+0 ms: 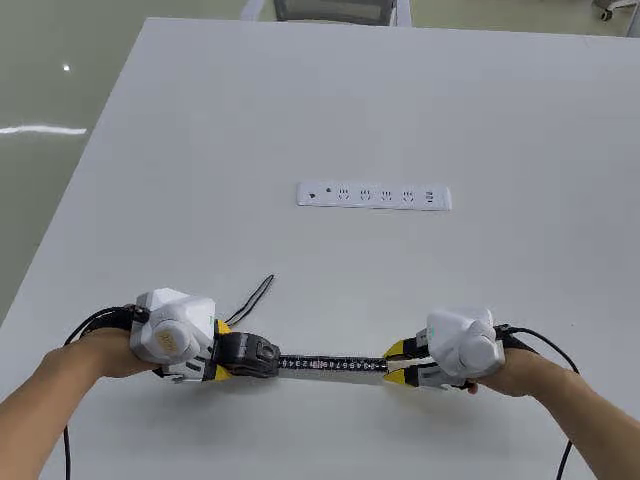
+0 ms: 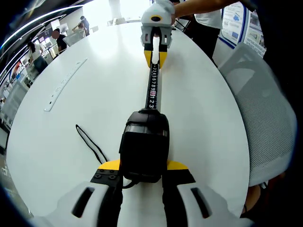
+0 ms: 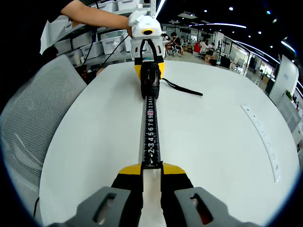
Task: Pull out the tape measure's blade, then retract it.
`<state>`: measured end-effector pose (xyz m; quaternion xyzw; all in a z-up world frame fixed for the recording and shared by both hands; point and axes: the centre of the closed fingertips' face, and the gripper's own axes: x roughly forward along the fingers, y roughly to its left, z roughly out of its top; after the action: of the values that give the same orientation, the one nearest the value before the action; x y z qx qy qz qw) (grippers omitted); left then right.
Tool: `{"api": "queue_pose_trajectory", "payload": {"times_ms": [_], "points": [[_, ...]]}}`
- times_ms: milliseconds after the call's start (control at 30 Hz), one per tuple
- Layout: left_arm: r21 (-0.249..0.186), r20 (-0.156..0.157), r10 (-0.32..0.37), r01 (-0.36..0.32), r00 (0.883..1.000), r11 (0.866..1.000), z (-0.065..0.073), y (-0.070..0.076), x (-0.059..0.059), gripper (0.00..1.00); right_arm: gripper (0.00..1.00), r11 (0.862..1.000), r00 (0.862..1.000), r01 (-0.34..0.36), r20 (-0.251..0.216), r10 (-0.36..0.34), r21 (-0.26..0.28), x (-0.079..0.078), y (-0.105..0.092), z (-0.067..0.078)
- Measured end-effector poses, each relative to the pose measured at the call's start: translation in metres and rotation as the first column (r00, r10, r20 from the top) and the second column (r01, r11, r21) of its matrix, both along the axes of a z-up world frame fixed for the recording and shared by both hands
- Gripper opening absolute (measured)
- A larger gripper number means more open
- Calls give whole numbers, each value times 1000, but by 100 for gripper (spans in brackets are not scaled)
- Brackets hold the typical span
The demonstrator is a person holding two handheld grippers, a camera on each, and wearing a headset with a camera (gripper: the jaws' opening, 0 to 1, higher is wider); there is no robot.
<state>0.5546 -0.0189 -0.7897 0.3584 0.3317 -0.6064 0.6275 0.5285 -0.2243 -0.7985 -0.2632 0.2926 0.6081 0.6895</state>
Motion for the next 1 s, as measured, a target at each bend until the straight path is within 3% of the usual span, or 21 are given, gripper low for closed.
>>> {"api": "queue_pose_trajectory", "payload": {"times_ms": [1000], "points": [[2, 1, 1, -1, 1000, 1000, 0, 0, 0, 28, 11, 1000, 1000, 15, -10, -15, -10, -1, -16, 1]]}}
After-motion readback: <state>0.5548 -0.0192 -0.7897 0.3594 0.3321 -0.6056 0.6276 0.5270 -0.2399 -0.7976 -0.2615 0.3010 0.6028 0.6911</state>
